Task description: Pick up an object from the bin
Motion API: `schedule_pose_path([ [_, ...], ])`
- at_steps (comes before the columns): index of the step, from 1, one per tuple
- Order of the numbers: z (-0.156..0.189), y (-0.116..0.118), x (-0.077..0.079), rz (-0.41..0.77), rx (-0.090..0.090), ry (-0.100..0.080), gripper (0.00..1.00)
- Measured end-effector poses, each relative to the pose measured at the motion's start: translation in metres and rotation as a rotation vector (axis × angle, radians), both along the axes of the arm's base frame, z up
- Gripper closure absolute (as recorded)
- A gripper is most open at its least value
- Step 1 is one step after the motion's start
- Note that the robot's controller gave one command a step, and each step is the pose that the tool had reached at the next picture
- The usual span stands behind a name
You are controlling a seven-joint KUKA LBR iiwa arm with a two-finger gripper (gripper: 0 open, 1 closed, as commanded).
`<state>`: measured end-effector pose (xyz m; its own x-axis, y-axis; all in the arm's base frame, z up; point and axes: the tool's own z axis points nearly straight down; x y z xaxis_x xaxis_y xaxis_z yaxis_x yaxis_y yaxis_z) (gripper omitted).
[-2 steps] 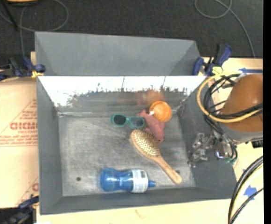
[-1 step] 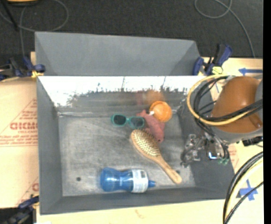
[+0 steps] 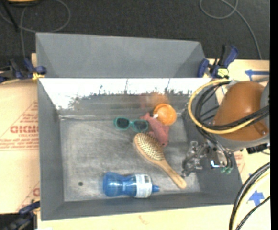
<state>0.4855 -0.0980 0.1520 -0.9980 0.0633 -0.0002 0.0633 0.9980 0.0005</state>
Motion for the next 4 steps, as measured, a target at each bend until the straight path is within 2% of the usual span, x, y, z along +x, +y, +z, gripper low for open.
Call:
schedule_pose_path([
  [1,-0.012,-0.003,-0.003,-0.101,0.001,-0.003,1.0],
  [2,-0.016,-0.024,-0.007,0.033,-0.001,-0.001,1.0],
  [3,-0.021,-0.024,-0.002,0.227,-0.003,-0.004,1.0],
  [4,-0.019,-0.018,0.004,0.191,0.0,0.003,1.0],
])
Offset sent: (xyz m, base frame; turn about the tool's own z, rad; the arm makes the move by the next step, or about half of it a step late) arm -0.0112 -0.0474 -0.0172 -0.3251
